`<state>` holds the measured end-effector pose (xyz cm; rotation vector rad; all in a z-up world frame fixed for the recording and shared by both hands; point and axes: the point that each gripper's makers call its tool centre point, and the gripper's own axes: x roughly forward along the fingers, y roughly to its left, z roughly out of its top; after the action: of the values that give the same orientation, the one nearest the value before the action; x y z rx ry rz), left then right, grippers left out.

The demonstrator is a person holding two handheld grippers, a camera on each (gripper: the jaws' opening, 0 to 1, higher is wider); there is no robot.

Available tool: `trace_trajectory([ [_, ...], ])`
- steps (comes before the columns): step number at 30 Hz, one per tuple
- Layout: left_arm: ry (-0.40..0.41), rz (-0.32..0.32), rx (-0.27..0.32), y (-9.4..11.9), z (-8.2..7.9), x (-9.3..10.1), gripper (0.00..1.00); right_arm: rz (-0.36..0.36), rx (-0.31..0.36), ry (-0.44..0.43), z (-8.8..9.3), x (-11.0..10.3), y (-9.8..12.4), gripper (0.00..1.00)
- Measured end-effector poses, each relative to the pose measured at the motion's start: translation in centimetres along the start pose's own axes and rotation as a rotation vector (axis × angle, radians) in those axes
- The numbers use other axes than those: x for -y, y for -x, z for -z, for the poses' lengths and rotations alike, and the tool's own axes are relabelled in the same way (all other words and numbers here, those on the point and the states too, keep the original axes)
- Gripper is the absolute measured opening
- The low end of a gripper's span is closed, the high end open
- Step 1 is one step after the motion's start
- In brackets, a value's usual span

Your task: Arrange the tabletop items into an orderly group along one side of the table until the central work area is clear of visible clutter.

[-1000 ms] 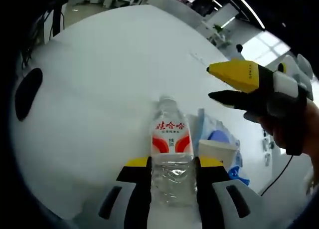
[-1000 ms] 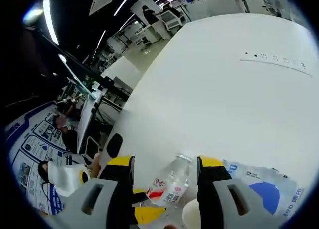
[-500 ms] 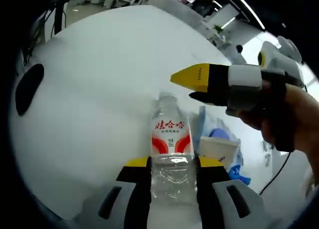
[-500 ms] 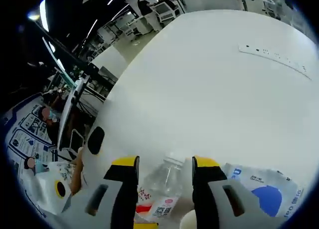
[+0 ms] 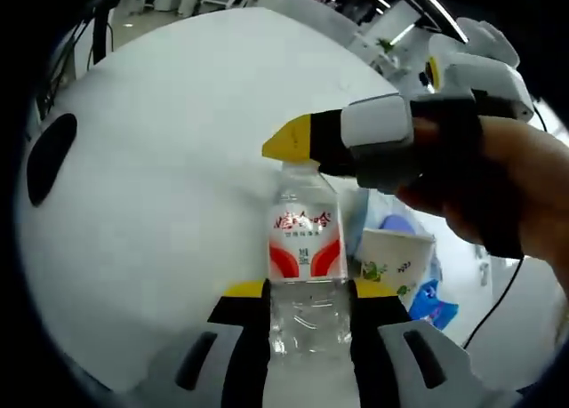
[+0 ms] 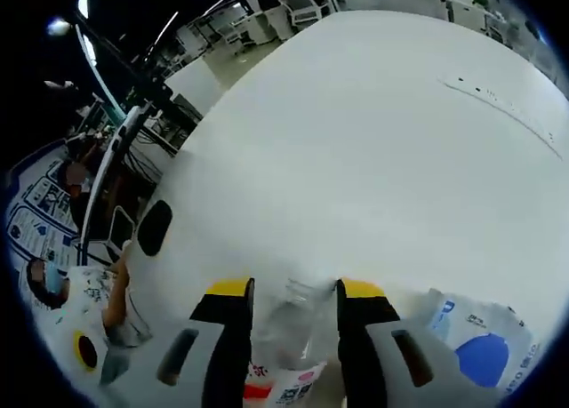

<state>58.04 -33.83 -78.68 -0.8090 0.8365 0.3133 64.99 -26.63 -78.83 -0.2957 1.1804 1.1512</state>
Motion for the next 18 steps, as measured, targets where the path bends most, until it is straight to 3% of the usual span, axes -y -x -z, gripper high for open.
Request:
trace_trajectory([
  [5,-0.005,0.002,0.003,0.0,0.0,0.0,0.30,0.032,-0.018,0.009,0.6,0.7,-0.3,0.26],
  [6,-0.014,0.003,0.002,0.0,0.0,0.1,0.30,0.030,0.007,-0.025,0.1,0.8,-0.4,0.24],
  [9,-0.015,0.008,-0.001,0.1,0.1,-0.1,0.29,-0.019,-0.017,-0.135,0.2,0.7,0.2,0.19],
  [10,-0.025,0.012,-0.002,0.1,0.1,0.0,0.29,-0.011,-0.004,-0.101,0.0,1.0,0.3,0.18],
  [18,-0.109,0.003,0.004,0.8,-0.3,0.4,0.29,-0.049,0.108,-0.064,-1.2,-0.3,2.6,0.16],
])
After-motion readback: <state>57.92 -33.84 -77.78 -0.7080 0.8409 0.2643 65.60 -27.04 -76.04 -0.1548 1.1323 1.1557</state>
